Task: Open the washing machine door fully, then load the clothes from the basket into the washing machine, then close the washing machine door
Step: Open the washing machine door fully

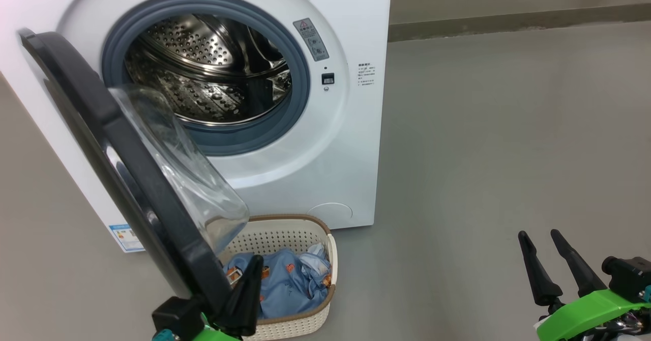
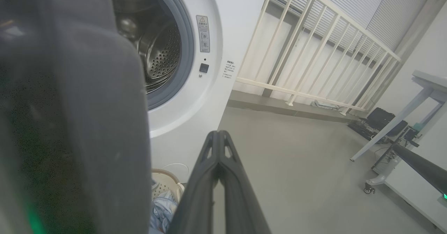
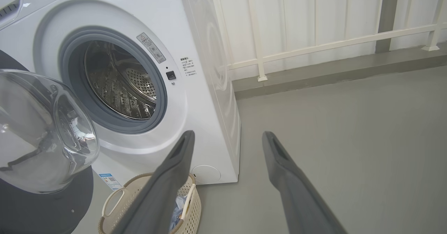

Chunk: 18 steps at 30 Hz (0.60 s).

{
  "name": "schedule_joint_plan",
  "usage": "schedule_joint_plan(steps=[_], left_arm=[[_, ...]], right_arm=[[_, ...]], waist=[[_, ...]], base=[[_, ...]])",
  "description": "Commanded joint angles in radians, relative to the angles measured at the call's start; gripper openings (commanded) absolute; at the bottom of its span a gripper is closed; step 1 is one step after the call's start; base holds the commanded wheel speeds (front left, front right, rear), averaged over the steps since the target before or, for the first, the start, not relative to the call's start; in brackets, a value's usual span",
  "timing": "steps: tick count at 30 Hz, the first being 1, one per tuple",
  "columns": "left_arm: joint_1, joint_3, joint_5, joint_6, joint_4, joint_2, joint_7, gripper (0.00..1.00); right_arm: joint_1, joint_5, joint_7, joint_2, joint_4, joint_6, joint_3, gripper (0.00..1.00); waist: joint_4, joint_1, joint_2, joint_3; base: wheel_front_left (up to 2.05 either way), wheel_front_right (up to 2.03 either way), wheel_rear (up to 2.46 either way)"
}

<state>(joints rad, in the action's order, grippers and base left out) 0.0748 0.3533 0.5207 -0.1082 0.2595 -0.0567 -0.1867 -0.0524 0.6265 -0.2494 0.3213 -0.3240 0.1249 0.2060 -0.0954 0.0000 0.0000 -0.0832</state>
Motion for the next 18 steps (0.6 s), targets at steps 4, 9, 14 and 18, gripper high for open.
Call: schedule_joint_plan(steps=[4,9,14,18], left_arm=[[0.058,-0.061,0.019,0.026,0.013,0.000,-0.026,0.00],[0.059,-0.094,0.029,0.045,0.028,-0.009,-0.040,0.00],[0.041,-0.121,0.038,0.058,0.013,-0.023,-0.049,0.00],[0.023,-0.133,0.044,0.067,-0.002,-0.036,-0.048,0.00]], right_arm=[[-0.021,0.015,-0.012,0.020,0.018,0.006,0.011,1.00],[-0.019,0.016,-0.012,0.017,0.013,0.006,0.011,1.00],[-0.018,0.018,-0.012,0.012,0.012,0.006,0.012,1.00],[-0.013,0.022,-0.012,0.009,0.007,0.006,0.014,1.00]], waist=[[0.005,0.0000,0.0000,0.004],[0.027,0.0000,0.0000,0.004],[0.059,0.0000,0.0000,0.003],[0.093,0.0000,0.0000,0.004]], base=[[0.00,0.00,0.00],[0.00,0.00,0.00],[0.00,0.00,0.00],[0.00,0.00,0.00]])
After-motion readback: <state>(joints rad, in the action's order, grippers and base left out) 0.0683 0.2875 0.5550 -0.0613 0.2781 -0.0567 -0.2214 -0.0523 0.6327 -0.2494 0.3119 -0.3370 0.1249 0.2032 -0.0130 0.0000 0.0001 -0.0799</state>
